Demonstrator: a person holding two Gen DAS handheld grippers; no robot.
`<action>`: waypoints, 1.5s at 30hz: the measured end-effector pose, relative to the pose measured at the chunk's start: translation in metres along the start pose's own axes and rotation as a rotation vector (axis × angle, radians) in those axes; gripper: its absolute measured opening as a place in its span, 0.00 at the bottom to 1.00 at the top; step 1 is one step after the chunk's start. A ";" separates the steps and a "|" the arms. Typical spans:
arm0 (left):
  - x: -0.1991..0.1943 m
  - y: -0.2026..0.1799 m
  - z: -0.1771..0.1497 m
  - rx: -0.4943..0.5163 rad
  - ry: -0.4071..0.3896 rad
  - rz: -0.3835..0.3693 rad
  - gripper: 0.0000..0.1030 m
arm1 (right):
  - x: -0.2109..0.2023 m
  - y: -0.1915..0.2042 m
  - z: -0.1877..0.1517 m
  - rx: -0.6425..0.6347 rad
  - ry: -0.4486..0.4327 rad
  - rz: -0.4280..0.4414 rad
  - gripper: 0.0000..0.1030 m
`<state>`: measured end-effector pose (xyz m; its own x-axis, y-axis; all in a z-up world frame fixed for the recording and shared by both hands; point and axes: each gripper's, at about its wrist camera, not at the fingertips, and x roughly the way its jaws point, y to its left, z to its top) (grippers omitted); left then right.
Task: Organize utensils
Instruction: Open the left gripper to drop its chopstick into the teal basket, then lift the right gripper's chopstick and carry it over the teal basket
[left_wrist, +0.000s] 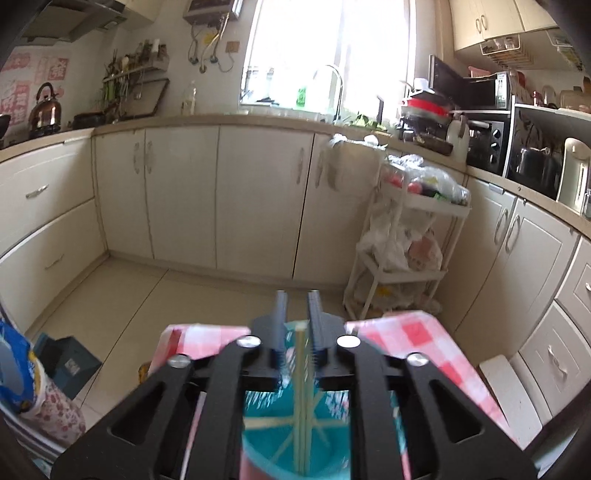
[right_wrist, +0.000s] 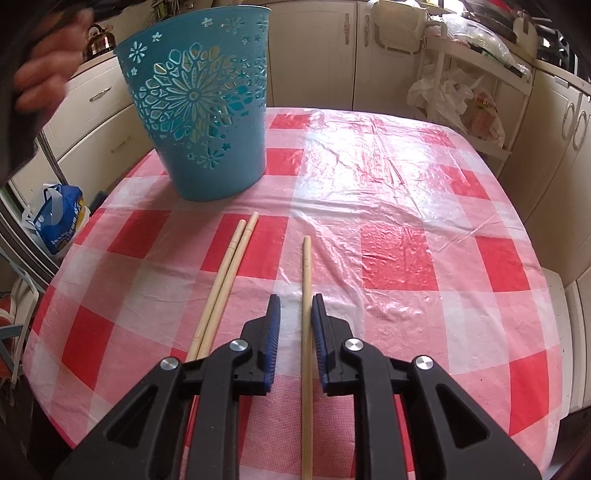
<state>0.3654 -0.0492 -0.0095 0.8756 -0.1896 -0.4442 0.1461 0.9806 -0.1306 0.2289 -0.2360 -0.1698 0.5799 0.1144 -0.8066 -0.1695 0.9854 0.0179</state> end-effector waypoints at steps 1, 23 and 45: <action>-0.006 0.003 -0.006 -0.006 0.005 0.005 0.36 | 0.000 -0.001 0.000 0.002 -0.001 0.000 0.09; -0.113 0.033 -0.150 0.019 0.092 0.132 0.67 | -0.151 -0.009 0.112 0.246 -0.633 0.269 0.05; -0.108 0.059 -0.150 -0.043 0.119 0.119 0.71 | -0.092 0.046 0.223 0.249 -0.732 0.177 0.05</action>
<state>0.2103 0.0218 -0.1019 0.8245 -0.0793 -0.5603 0.0224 0.9939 -0.1078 0.3452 -0.1734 0.0370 0.9522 0.2408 -0.1879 -0.1750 0.9342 0.3108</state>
